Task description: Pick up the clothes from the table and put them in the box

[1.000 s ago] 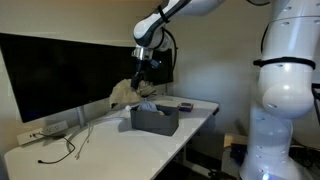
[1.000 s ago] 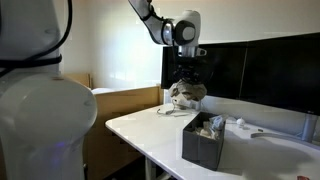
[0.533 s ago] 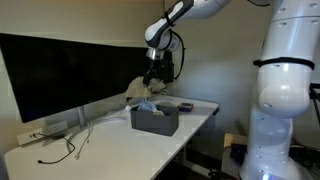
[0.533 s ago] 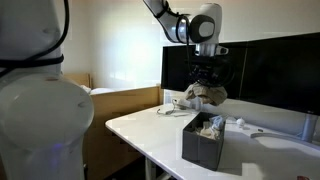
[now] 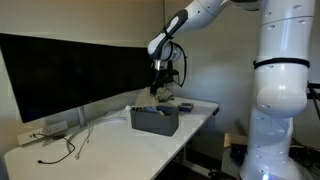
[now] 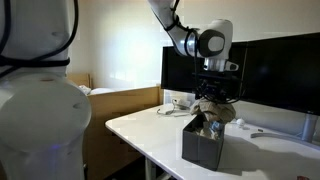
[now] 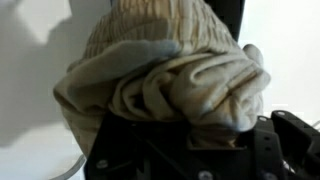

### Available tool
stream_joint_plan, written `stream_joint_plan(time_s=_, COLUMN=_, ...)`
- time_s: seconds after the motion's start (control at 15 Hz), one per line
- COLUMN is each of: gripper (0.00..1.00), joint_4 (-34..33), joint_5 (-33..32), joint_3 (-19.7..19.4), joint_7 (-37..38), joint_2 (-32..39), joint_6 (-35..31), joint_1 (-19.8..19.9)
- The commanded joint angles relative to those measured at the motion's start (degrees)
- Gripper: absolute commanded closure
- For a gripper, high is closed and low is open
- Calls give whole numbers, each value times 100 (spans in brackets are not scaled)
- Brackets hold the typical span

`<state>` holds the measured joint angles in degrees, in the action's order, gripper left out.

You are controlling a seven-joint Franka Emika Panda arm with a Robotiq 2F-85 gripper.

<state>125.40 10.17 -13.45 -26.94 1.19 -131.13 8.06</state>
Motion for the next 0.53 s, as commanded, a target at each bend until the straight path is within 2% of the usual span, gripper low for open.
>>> stream_joint_plan(time_s=0.0, gripper=90, joint_4=52, joint_5=-281, joint_3=110, joint_7=-7, joint_2=439, joint_6=-170, joint_1=141)
stream_joint_plan(time_s=0.47, gripper=90, joint_4=-17, joint_5=-1489, joint_3=163, joint_7=640, joint_2=1550, joint_6=-654, joint_1=86)
